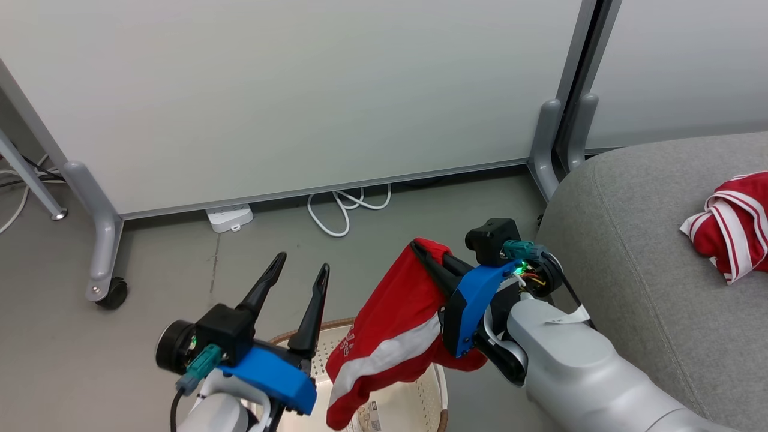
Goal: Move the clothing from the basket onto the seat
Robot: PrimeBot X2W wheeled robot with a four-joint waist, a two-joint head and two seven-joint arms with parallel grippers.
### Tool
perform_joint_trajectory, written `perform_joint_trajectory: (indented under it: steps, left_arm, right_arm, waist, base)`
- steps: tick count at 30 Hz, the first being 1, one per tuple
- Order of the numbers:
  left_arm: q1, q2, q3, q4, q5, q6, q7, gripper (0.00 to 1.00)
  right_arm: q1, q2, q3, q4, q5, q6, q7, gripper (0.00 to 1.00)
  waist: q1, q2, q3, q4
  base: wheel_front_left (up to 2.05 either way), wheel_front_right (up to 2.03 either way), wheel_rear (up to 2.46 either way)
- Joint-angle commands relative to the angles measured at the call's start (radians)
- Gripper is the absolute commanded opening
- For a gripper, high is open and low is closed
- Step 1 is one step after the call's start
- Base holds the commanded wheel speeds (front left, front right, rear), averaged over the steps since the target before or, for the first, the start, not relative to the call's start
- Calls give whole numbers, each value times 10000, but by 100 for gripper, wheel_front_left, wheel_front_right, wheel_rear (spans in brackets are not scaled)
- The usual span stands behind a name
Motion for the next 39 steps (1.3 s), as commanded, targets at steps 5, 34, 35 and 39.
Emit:
perform_joint_trajectory:
  steps: [5,34,35,39]
  left_arm:
    - [958,83,780,-560,679,-347,-44,100]
    - [1691,-966,2555,-367,2069,-1437,-46,100]
    - [1666,-978,2567,-359,2101,-1435,-46,100]
    - [1609,-1012,2608,-356,2173,-1476,-46,100]
  right_arm:
    - [-120,-15,-254,10,-184,1,-77,0]
    - [14,-15,-1001,-431,-1019,1,-71,0]
    - [4,-15,-1020,-445,-1014,1,-71,0]
    - [-29,-15,-1056,-501,-1084,1,-69,0]
  waist:
    - [0,0,13,-23]
    - [0,0,383,-2007]
    - [0,0,407,-2182]
    - [0,0,498,-2915]
  base:
    - [0,0,0]
    - [0,0,0]
    - [0,0,0]
    - [0,0,0]
